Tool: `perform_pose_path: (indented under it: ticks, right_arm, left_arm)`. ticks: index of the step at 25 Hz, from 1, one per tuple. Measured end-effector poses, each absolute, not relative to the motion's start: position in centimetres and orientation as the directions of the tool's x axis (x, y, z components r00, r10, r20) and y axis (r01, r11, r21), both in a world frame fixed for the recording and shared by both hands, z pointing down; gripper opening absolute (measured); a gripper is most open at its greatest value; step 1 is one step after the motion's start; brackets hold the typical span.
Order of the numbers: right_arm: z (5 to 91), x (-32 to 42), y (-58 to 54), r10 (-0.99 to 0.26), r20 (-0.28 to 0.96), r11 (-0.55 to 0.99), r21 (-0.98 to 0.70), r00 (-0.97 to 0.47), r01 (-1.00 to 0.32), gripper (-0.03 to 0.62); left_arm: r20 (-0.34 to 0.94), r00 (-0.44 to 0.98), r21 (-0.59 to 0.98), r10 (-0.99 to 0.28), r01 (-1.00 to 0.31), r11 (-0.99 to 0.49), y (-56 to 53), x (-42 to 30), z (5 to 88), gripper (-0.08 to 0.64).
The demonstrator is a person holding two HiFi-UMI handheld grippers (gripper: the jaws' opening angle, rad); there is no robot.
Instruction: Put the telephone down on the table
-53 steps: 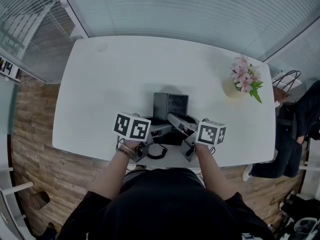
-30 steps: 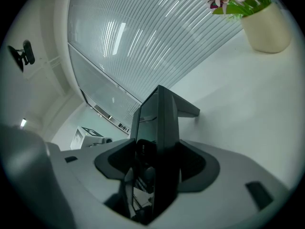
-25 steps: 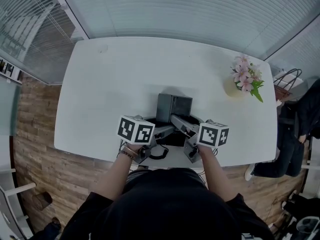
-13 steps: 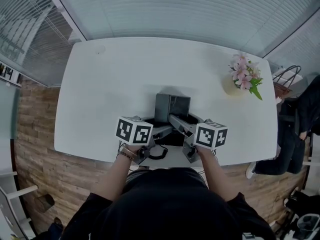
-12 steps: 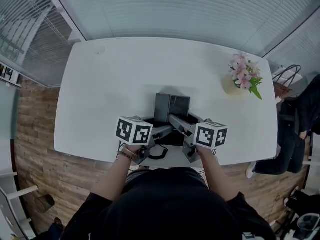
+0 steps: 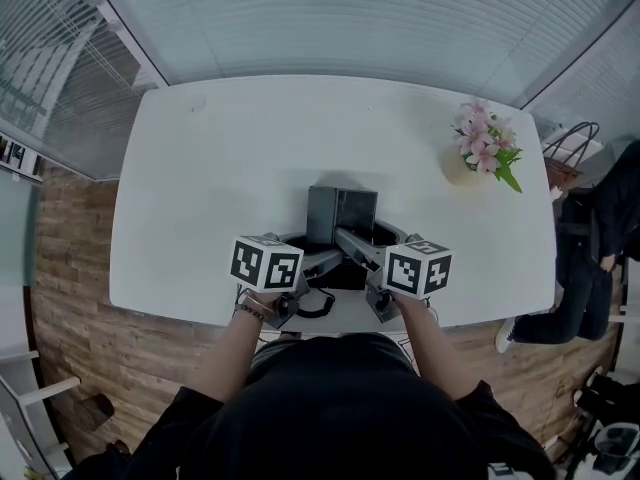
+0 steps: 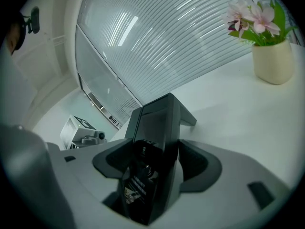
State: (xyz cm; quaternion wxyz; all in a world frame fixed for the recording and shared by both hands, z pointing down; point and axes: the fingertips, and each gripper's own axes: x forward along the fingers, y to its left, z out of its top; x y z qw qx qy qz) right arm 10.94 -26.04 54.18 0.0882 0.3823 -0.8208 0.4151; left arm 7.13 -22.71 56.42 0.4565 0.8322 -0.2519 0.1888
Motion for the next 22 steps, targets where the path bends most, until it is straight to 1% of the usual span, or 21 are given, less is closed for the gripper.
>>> perform_pose_path:
  ticks: [5, 13, 22]
  right_arm:
    - [53.9, 11.0, -26.0, -0.573, 0.469, 0.389, -0.567, -0.672, -0.726, 0.298]
    - [53.9, 11.3, -25.6, -0.585, 0.475, 0.393, -0.544, -0.658, -0.742, 0.298]
    - [52.9, 12.1, -25.7, -0.634, 0.451, 0.4, -0.504, -0.628, -0.766, 0.298]
  left_arm:
    - [0.552, 0.792, 0.644, -0.26, -0.603, -0.471, -22.7, 7.1, 56.3, 0.311]
    - [0.567, 0.778, 0.607, -0.27, -0.616, -0.501, -22.6, 7.1, 56.0, 0.311]
    - [0.582, 0.74, 0.497, -0.337, -0.652, -0.573, -23.0, 6.5, 54.3, 0.307]
